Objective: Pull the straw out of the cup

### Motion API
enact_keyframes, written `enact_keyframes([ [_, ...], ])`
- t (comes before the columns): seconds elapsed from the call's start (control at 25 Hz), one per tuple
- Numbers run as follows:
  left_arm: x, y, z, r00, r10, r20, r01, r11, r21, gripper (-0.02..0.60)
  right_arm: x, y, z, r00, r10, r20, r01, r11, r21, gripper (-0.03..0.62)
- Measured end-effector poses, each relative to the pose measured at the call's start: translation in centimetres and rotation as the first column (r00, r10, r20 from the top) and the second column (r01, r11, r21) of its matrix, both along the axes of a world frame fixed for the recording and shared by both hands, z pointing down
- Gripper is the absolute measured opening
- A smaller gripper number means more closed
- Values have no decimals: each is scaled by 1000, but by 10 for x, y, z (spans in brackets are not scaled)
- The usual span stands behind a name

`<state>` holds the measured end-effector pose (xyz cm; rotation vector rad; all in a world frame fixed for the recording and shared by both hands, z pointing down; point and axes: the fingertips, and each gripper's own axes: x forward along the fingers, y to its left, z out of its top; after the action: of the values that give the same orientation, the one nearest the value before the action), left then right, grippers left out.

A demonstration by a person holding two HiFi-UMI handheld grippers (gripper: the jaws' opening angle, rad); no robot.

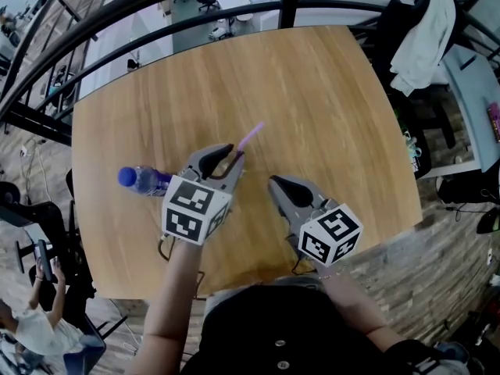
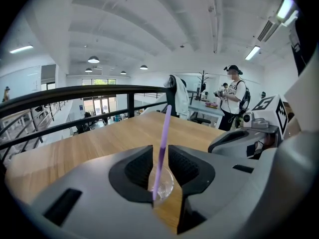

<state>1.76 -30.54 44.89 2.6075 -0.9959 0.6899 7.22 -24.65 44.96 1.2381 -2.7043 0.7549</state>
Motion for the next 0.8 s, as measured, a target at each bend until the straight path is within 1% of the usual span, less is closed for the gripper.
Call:
enact_keyframes([
  [0.12,3,1,3,1000,24,14,-24,1000,-7,104,-2,-1,1,1000,-4,3,4,1000,-3,-2],
  [0.32,7,3,7,999,42,23,-42,999,-15,104,-6,-1,2,1000,-12,4,12,1000,-2,-2],
  [0.44,7,2,8,999,32,26,-32,999,-23,93,-6,-2,1,1000,-13,4,13,1000,2,-2],
  [0.52,6,-1,9,1000,20,18,-20,1000,-24,60,-5,-2,1,1000,-10,6,10,1000,5,-2],
  [0.56,6,-2,10,1000,16,16,-15,1000,-25,54,-6,-2,1,1000,-9,7,8,1000,6,-2],
  [0.8,2,-2,8,1000,3,18,-2,999,-33,44,-5,-2,-1,1000,-7,7,7,1000,7,-2],
])
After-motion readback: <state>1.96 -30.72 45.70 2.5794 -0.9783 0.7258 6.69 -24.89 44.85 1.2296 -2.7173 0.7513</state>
